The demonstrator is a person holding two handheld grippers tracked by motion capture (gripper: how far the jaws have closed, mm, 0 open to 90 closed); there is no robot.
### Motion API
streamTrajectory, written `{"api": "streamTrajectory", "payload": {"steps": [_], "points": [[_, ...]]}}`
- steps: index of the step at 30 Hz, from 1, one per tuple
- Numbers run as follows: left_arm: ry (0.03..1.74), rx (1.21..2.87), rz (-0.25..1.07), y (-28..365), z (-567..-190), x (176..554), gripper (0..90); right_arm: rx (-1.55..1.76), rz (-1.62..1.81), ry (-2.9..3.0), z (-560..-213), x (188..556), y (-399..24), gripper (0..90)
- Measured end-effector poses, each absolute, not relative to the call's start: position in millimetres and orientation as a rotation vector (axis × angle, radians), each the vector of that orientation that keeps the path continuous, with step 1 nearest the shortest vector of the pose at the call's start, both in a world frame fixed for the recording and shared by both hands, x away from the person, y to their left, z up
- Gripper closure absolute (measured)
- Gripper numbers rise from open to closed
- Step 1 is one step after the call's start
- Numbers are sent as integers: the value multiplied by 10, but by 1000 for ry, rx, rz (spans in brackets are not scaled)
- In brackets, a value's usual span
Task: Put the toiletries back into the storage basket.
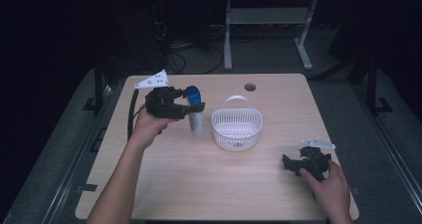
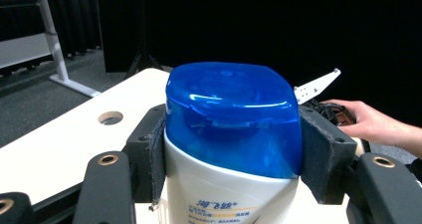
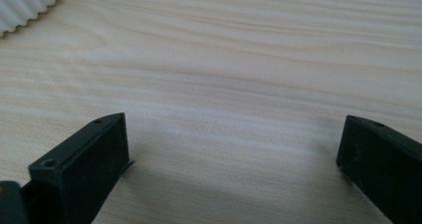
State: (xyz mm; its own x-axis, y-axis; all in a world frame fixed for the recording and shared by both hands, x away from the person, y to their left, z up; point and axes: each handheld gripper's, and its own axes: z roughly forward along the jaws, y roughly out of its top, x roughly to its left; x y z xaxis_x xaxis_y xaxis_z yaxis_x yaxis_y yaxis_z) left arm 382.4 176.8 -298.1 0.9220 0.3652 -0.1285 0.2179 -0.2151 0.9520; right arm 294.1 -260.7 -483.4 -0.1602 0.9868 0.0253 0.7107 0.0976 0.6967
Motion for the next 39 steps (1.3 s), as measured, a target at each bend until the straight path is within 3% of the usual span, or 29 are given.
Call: {"api": "streamTrajectory", "payload": {"steps": [20, 39], "points": [[394, 1789, 158, 1538, -2764, 3937, 375, 1657, 806, 1929, -4834, 2941, -2607, 0], [383, 1765, 142, 1295, -2827, 4049, 376, 1657, 807, 1928, -4834, 2941, -2607, 0]]}}
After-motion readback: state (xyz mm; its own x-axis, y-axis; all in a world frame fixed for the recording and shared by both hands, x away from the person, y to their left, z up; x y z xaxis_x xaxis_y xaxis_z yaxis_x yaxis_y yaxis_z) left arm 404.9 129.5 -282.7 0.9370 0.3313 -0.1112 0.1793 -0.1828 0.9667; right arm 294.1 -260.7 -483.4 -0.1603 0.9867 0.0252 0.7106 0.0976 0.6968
